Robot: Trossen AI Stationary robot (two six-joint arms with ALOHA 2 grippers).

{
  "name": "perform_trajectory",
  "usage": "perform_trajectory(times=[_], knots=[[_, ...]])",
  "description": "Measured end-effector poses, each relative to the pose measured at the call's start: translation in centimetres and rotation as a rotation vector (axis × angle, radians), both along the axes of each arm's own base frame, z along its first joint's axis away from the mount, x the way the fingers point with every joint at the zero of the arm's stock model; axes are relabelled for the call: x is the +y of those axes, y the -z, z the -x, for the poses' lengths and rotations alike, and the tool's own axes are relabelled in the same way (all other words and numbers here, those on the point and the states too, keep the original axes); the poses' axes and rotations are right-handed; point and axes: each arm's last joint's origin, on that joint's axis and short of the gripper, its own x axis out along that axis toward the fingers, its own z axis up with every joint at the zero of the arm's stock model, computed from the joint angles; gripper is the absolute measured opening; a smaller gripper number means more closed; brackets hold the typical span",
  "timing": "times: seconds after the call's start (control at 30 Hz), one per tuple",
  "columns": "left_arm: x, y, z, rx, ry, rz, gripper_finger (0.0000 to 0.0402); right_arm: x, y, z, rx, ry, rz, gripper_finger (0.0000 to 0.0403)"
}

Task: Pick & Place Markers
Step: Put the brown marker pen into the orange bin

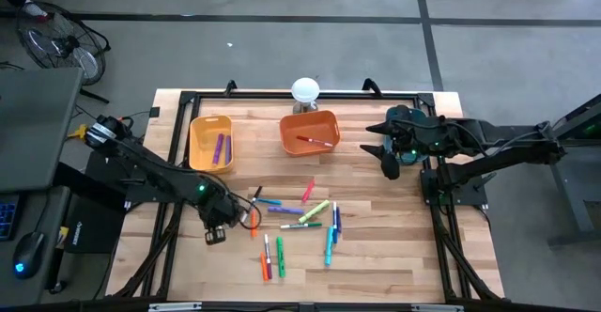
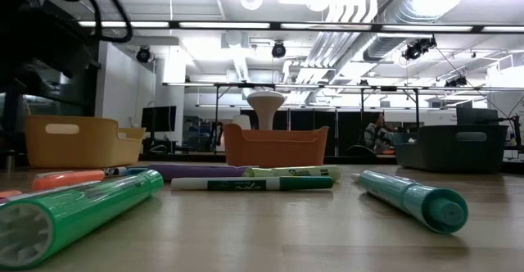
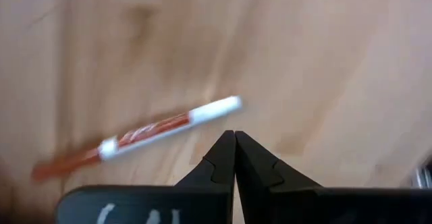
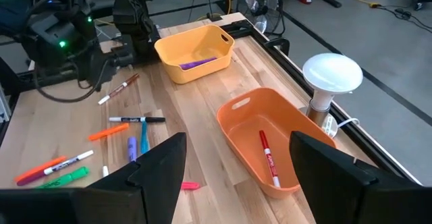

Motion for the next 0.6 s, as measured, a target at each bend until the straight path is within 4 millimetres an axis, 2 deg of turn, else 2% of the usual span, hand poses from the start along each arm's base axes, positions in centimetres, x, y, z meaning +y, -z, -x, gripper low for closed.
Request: perform_trajectory(times=[0.13, 0.3, 0.43, 0.6], knots=[[0.20, -0.01, -0.01, -0.056, 0.255, 0.008, 0.0000, 0.00, -0.01, 0.00, 0.000, 0.000, 0.000, 0.0252], [0.66, 0.09, 0.11, -0.128, 0.547, -0.121, 0.0000, -0.02, -0.01, 0.01, -0.003, 0.010, -0.005, 0.0252], [0.88, 0.11, 0.09, -0.137, 0.568, -0.194, 0.0000, -0.01, 0.01, 0.02, -0.006, 0.017, -0.024, 0.0252], [0.80, 0.10, -0.03, -0.151, 0.560, -0.187, 0.0000, -0.01, 0.01, 0.02, -0.011, 0.022, -0.038, 0.0252]])
